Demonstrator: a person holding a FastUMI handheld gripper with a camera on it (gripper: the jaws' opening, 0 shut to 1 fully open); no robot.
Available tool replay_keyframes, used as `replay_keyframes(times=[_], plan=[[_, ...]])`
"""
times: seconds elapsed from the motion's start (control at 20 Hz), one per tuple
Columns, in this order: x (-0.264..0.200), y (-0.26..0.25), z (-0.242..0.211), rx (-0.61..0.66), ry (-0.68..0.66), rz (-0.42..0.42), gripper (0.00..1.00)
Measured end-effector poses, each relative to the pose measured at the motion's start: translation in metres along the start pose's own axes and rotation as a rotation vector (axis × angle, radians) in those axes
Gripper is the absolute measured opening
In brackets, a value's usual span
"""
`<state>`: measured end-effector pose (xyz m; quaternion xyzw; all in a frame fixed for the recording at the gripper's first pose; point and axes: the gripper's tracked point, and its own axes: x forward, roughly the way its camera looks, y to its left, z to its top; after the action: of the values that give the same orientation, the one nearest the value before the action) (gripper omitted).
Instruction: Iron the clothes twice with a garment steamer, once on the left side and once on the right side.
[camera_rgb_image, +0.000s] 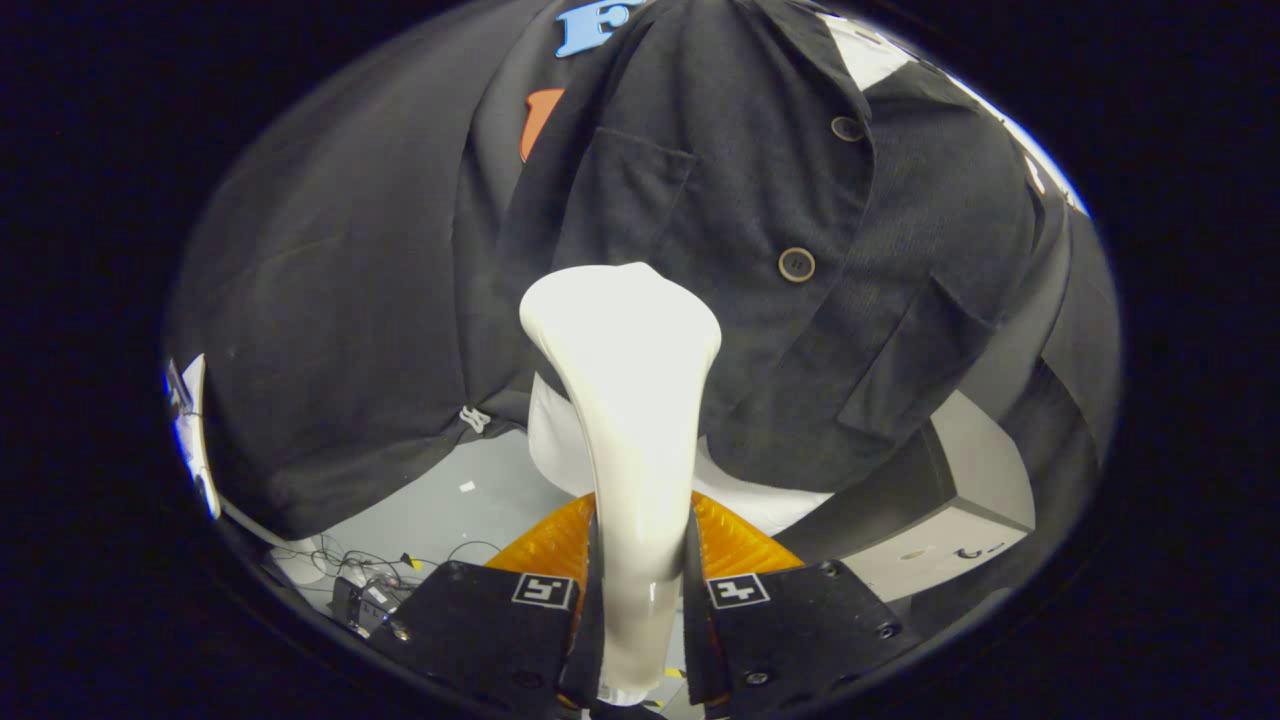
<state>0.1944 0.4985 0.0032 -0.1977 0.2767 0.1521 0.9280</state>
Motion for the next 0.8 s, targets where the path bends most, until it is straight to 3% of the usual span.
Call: replay_keyframes(times=[0.45, 0.8], plan=[[0.015, 0.003, -0.027, 0.015, 0.065, 0.014, 0.35], [0.013, 0.006, -0.02, 0.035, 0.017, 0.054, 0.35]])
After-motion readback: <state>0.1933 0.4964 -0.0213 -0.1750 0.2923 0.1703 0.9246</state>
